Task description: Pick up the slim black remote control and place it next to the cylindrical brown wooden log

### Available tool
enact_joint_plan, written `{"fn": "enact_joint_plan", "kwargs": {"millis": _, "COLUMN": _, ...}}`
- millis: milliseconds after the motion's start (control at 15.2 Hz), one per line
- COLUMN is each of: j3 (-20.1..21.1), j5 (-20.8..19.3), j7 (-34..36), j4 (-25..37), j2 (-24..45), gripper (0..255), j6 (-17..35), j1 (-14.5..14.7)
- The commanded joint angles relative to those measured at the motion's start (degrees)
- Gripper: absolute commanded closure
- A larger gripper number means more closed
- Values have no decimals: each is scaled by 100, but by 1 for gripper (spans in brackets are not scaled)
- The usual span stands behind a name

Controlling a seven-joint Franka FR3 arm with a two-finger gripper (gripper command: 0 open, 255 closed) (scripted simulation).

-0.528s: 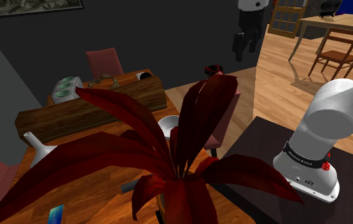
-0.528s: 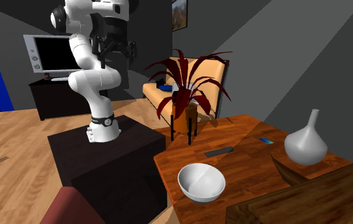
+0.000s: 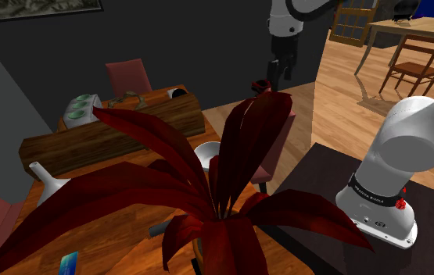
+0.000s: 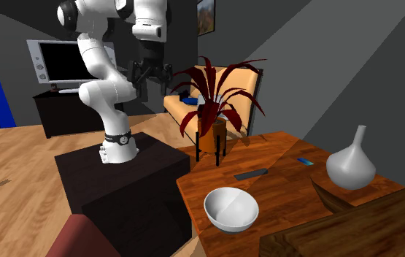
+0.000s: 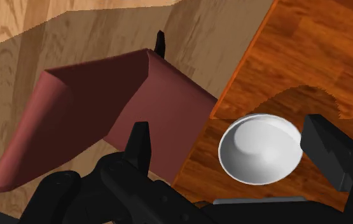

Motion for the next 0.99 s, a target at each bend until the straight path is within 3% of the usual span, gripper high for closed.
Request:
{"fn": "enact_joint_plan", "kwargs": {"millis": 0, "j3": 33, "j5": 48, "j7": -98, "j4": -25, "j2": 344, "gripper": 0, "j6": 377, "j1": 108}}
{"fn": "enact_joint_plan", "kwargs": {"millis": 924, "j3": 440, "j5": 309, "j7": -751, "j4": 403, "j2": 2829, "gripper": 0, "j6": 2386, "j1": 789}}
